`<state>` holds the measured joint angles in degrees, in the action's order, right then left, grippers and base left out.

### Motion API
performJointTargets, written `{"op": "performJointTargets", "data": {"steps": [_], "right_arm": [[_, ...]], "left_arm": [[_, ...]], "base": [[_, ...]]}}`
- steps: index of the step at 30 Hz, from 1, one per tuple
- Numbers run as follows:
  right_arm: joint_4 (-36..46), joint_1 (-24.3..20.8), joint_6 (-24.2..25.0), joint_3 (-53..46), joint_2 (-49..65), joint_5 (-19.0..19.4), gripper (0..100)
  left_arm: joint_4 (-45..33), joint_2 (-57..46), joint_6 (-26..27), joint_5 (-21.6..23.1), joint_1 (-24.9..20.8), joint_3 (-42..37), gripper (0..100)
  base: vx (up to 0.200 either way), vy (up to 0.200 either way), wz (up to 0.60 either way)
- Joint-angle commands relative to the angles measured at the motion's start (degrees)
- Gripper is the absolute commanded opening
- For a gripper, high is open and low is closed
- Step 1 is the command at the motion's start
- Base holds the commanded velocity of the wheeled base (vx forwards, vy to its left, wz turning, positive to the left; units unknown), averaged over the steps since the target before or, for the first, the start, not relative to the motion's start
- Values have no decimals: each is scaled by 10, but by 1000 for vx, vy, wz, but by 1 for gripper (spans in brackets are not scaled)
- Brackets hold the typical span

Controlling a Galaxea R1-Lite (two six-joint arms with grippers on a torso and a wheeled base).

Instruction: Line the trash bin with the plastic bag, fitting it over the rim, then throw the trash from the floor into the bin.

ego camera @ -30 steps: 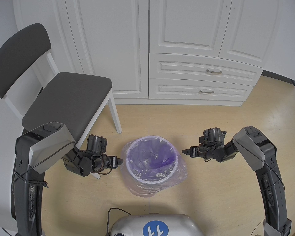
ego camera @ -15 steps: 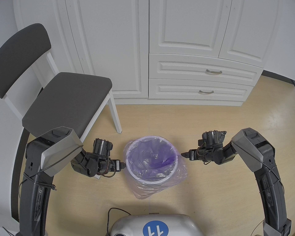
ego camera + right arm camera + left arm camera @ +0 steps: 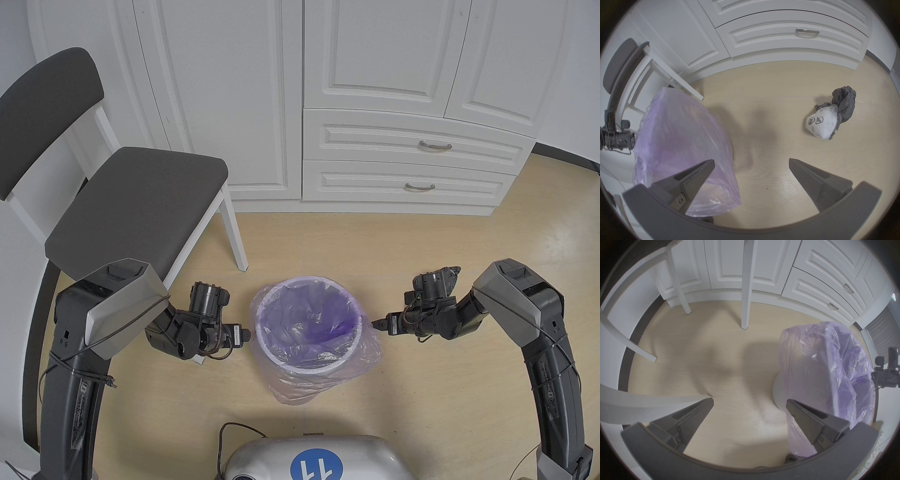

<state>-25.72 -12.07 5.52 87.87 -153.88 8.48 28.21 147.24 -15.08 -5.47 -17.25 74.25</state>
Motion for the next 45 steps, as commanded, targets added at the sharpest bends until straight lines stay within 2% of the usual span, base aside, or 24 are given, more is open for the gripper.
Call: {"op": "performJointTargets", "data": {"steps": [1, 9, 18, 25, 27, 31, 35, 38, 42, 45], "right_arm": [[5, 3, -35, -40, 37, 2, 100], [18, -14, -40, -45, 38, 19, 100], [15, -22, 0, -38, 26, 19, 100], [-6, 4, -4, -139, 101, 21, 100], [-42, 17, -4, -177, 127, 22, 100], [-93, 48, -8, -186, 154, 23, 100], [-119, 88, -36, -169, 158, 29, 100], [-92, 103, -39, -146, 158, 30, 100], [38, 126, -29, -40, 135, 25, 100], [63, 137, -2, 25, 92, 17, 100]], "left_arm": [[10, -9, 3, -18, -11, -12, 100], [14, -10, 5, -25, -15, -18, 100], [17, -26, 7, -37, -16, -42, 100], [27, -76, 43, -37, -19, -85, 100], [60, -92, 55, -37, -25, -104, 100], [89, -112, 64, -37, -30, -126, 100], [98, -125, 71, -37, -33, -137, 100], [102, -129, 71, -37, -38, -141, 100], [107, -142, 71, -37, -45, -152, 100], [130, -150, 72, -37, -45, -161, 100]], "base": [[0, 0, 0], [0, 0, 0], [0, 0, 0], [0, 0, 0], [0, 0, 0], [0, 0, 0], [0, 0, 0], [0, 0, 0], [0, 0, 0], [0, 0, 0]]}}
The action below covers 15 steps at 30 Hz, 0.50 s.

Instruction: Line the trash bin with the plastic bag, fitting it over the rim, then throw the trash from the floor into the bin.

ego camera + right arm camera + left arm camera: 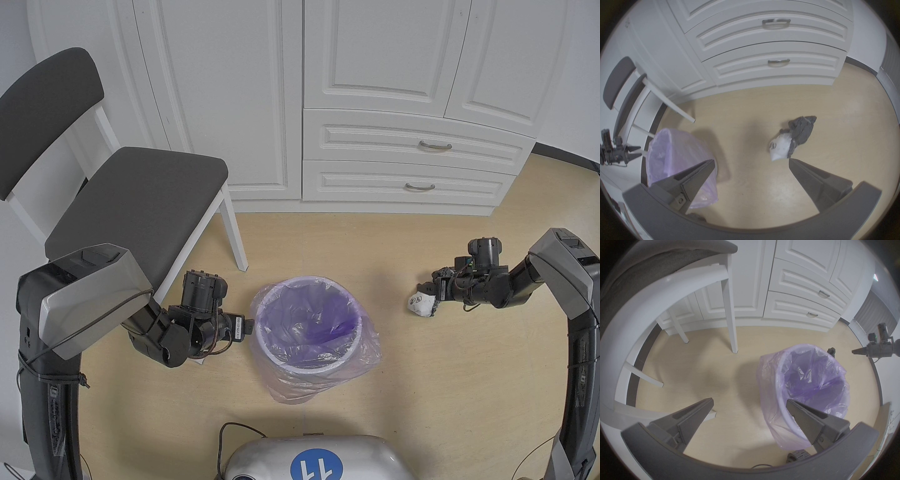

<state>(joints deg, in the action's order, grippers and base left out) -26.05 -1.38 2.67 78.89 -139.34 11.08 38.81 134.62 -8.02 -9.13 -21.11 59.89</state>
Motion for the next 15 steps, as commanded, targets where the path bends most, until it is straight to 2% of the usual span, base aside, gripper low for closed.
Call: {"op": "performJointTargets", "data": {"steps": [1, 6, 10, 15], "right_arm": [[69, 34, 36, 137, -68, -18, 100], [74, 51, 60, 244, -154, -58, 100], [86, 62, 66, 292, -193, -60, 100], [82, 67, 96, 336, -221, -60, 100]], "left_arm": [[35, -26, 2, 1, -7, -24, 100], [127, -47, 27, 9, -7, -78, 100], [202, -67, 55, 14, -11, -119, 100], [226, -111, 57, 11, -24, -137, 100]], "base": [[0, 0, 0], [0, 0, 0], [0, 0, 0], [0, 0, 0]]}}
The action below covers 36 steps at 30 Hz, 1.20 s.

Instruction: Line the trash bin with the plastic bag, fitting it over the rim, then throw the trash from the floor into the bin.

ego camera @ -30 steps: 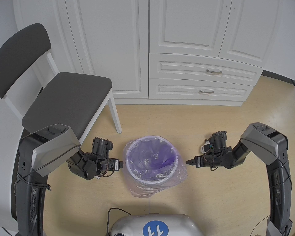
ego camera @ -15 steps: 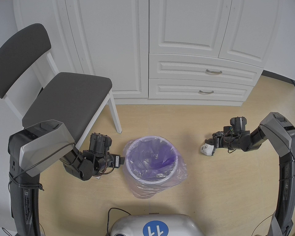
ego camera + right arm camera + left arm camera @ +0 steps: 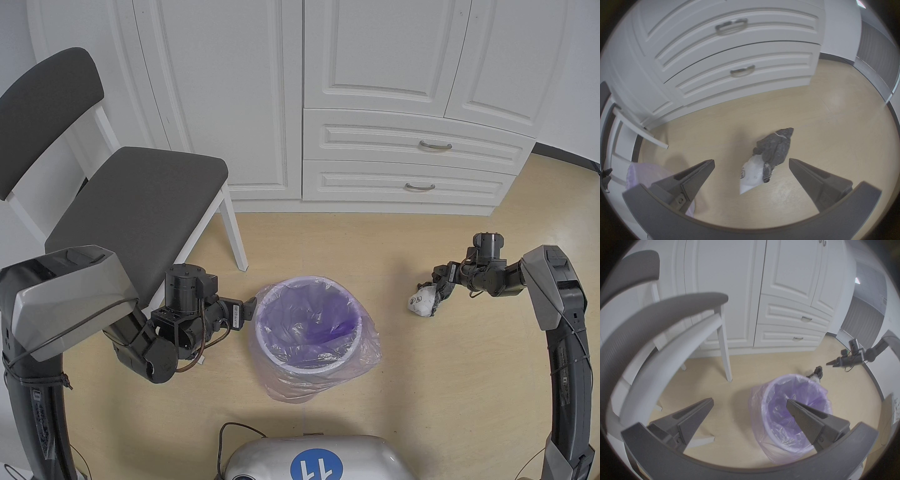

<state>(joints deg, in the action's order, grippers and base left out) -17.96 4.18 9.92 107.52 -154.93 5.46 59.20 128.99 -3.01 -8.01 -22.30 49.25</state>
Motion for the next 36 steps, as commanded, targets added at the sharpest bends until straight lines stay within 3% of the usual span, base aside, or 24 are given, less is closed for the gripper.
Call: {"op": "performJointTargets", "data": {"steps": [1, 8, 11, 15, 24, 36], "right_arm": [[0, 11, 27, 52, -67, -4, 100], [-4, 12, 48, 71, -85, -4, 100], [-4, 12, 48, 71, -85, -4, 100], [-4, 13, 49, 71, -85, -4, 100], [-5, 14, 52, 71, -85, -4, 100], [-28, 23, 33, 71, -118, 1, 100]], "left_arm": [[25, -59, 7, 0, -12, -32, 100], [175, -131, 49, -9, -17, -62, 100], [233, -129, 91, -18, -20, -72, 100], [288, -117, 102, -32, -34, -57, 100], [289, -120, 102, -28, -35, -54, 100], [290, -116, 105, -30, -35, -52, 100]], "base": [[0, 0, 0], [0, 0, 0], [0, 0, 0], [0, 0, 0], [133, 0, 0], [0, 0, 0]]}}
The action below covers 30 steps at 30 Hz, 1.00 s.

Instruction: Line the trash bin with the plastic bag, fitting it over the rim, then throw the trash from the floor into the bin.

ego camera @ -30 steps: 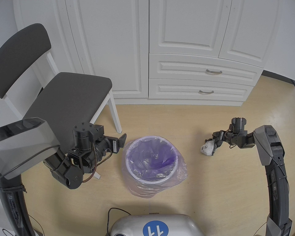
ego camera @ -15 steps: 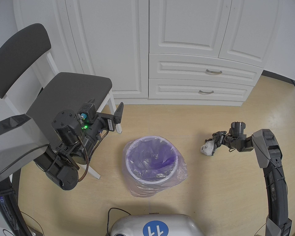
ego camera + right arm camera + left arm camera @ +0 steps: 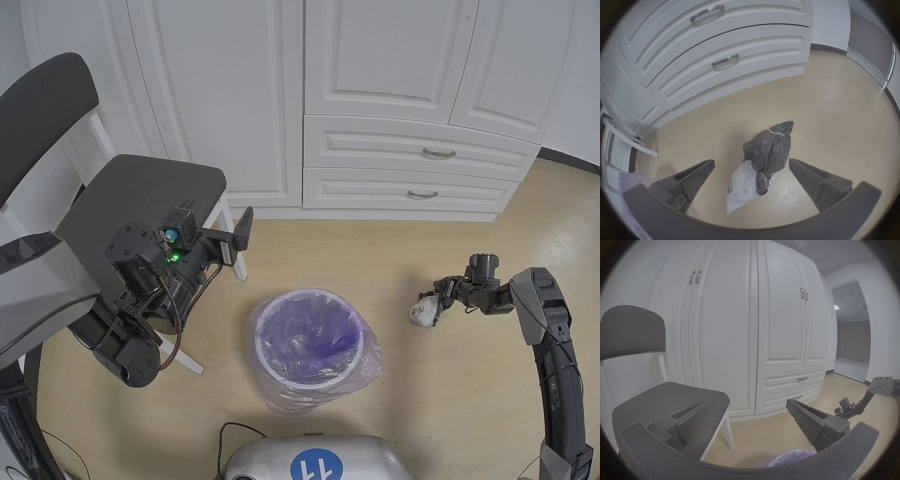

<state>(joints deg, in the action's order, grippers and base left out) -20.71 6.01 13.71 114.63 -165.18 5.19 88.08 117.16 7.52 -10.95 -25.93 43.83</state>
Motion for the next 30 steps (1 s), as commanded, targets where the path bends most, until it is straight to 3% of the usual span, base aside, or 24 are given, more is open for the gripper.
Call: {"op": "performJointTargets", "data": {"steps": [1, 12, 15, 20, 30], "right_arm": [[-1, 8, -9, 0, -19, 4, 100], [-115, 15, -16, 0, -53, 22, 100], [-118, 15, -16, 0, -58, 19, 100], [-118, 15, -16, 0, -59, 18, 100], [-141, 15, -14, 0, -73, 22, 100]], "left_arm": [[1, 3, -1, 0, 1, 2, 100], [2, 1, 5, 1, 3, -6, 100], [2, 3, 8, 1, 4, -1, 100], [1, 3, 8, 1, 4, -2, 100], [3, 0, 7, 0, 5, -8, 100]], "base": [[0, 0, 0], [0, 0, 0], [0, 0, 0], [200, 0, 0], [0, 0, 0]]}}
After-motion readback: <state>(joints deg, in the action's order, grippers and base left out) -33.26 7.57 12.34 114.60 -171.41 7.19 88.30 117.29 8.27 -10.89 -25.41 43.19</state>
